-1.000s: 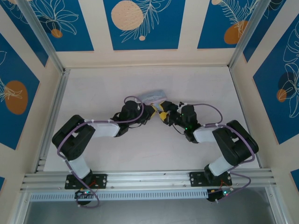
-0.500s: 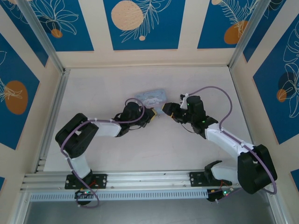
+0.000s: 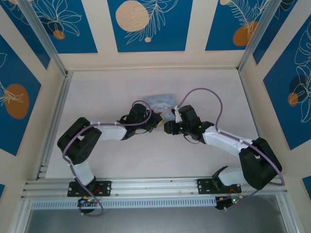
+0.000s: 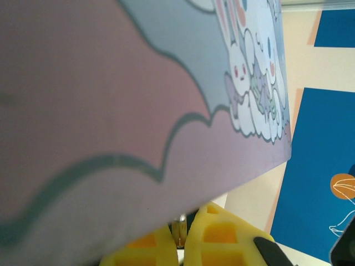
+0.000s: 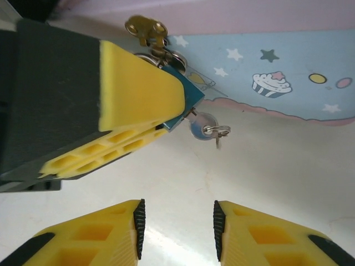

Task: Unlock a padlock with a key

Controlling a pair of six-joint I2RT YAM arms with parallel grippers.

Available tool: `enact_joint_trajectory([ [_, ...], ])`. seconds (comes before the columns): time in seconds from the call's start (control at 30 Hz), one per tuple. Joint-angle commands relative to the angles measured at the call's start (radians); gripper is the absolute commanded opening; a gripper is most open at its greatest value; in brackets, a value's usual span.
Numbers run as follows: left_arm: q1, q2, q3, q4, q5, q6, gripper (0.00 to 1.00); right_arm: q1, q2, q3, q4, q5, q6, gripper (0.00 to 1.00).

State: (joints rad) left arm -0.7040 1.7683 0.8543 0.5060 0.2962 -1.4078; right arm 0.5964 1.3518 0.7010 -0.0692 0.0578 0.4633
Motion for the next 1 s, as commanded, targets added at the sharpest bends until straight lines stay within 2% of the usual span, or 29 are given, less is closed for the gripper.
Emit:
enact_joint_trajectory([
  [0.0,0.009,-0.036,0.04,-0.004,0.047,0.022,0.0,0.016,0.022,0.047,0.003,0.071,-0.068,0.4],
  [0.47,0.009,-0.035,0.067,-0.034,0.082,0.03,0.0,0.023,0.11,0.104,-0.009,0.144,-0.156,0.38],
  [0.67,0.01,-0.035,0.07,-0.039,0.088,0.033,0.0,0.026,0.127,0.131,-0.011,0.165,-0.174,0.33],
  [0.77,0.01,-0.036,0.068,-0.035,0.09,0.03,0.0,0.025,0.132,0.144,-0.008,0.166,-0.173,0.29],
  [0.97,0.01,-0.033,0.059,-0.035,0.091,0.032,0.0,0.025,0.135,0.163,-0.011,0.143,-0.18,0.1],
])
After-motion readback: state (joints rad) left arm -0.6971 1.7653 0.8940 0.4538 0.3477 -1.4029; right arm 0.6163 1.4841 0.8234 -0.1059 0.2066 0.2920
